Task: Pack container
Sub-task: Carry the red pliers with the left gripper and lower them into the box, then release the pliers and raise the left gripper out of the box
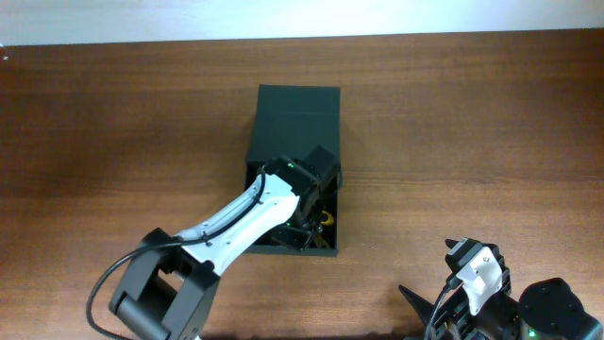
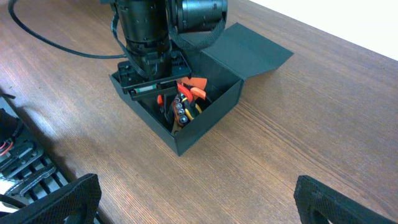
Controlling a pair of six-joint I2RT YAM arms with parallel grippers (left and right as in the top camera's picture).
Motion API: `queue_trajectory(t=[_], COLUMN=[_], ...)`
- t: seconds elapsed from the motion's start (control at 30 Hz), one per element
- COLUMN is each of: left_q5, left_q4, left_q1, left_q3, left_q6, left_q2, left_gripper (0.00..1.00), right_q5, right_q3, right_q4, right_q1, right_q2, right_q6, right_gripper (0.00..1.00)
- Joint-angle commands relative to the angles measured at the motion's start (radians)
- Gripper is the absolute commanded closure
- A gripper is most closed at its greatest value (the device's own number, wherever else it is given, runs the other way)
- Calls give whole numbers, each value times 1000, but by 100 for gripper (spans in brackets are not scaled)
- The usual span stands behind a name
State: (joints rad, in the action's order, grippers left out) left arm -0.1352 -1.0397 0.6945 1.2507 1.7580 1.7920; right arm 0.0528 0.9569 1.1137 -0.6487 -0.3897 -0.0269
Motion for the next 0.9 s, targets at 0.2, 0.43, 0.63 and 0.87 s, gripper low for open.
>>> queue_trajectory(t=[0.2, 0.43, 0.63, 0.87], left_q5=[-15, 17, 149, 316], left_q4=[6, 19, 60, 67], left_q1=[-4, -16, -62, -126], left_q3=[-6, -5, -4, -5], left_q6=[24, -53, -248, -659], left_q2=[25, -138, -364, -587], left_gripper=[50, 40, 33, 1], right_q5=[6, 6, 6, 6], right_q3=[-2, -3, -2, -3], right_q4=[-3, -3, -3, -3], right_q1=[1, 1, 1, 1], right_q2=[5, 5, 5, 5], right_q6=[10, 10, 10, 10], right_gripper=[1, 1, 1, 1])
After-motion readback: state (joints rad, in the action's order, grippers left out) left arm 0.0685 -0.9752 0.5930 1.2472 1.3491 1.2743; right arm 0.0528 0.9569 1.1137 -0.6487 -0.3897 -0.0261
